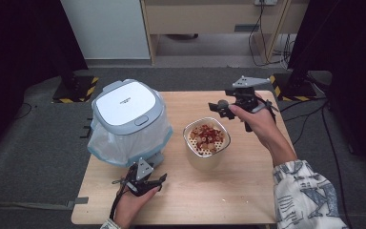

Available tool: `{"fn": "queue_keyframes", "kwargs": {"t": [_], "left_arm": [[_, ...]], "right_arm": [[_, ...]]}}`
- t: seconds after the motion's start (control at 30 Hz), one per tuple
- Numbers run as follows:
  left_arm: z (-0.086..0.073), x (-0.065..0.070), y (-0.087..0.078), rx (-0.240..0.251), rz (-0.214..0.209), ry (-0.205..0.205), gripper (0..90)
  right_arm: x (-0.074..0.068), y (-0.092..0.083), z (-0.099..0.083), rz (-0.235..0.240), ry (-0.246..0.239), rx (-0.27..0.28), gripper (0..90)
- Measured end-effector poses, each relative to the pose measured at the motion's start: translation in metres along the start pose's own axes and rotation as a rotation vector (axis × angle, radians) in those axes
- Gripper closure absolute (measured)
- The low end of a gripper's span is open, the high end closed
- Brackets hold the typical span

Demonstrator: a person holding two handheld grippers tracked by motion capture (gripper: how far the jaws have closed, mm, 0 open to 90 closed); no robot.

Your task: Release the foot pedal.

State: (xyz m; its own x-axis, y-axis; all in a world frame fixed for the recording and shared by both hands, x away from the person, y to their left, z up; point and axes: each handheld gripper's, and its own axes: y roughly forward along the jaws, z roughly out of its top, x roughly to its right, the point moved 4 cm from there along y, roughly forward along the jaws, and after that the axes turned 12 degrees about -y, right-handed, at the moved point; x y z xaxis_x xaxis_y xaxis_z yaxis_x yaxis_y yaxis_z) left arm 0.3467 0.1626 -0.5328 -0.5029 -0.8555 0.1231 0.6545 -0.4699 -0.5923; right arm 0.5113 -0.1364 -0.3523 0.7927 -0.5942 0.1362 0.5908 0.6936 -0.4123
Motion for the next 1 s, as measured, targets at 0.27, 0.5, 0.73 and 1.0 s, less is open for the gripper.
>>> {"fn": "queue_keyframes", "kwargs": {"t": [0.27,0.5,0.73,1.0], "left_arm": [[-0.003,-0.005,-0.012,0.012,-0.008,-0.018,30.3],[-0.007,-0.012,-0.019,0.014,-0.012,-0.028,29.4],[-0.011,-0.021,-0.023,0.004,-0.001,-0.038,27.7],[-0.016,-0.028,-0.026,-0.016,-0.005,-0.032,26.4]], "right_arm": [[0.01,-0.02,-0.039,-0.063,0.049,-0.028,8.7],[0.013,-0.044,-0.079,-0.125,0.07,-0.05,8.7],[0.009,-0.063,-0.126,-0.158,0.11,-0.094,7.9],[-0.007,-0.068,-0.17,-0.163,0.13,-0.145,7.1]]}}
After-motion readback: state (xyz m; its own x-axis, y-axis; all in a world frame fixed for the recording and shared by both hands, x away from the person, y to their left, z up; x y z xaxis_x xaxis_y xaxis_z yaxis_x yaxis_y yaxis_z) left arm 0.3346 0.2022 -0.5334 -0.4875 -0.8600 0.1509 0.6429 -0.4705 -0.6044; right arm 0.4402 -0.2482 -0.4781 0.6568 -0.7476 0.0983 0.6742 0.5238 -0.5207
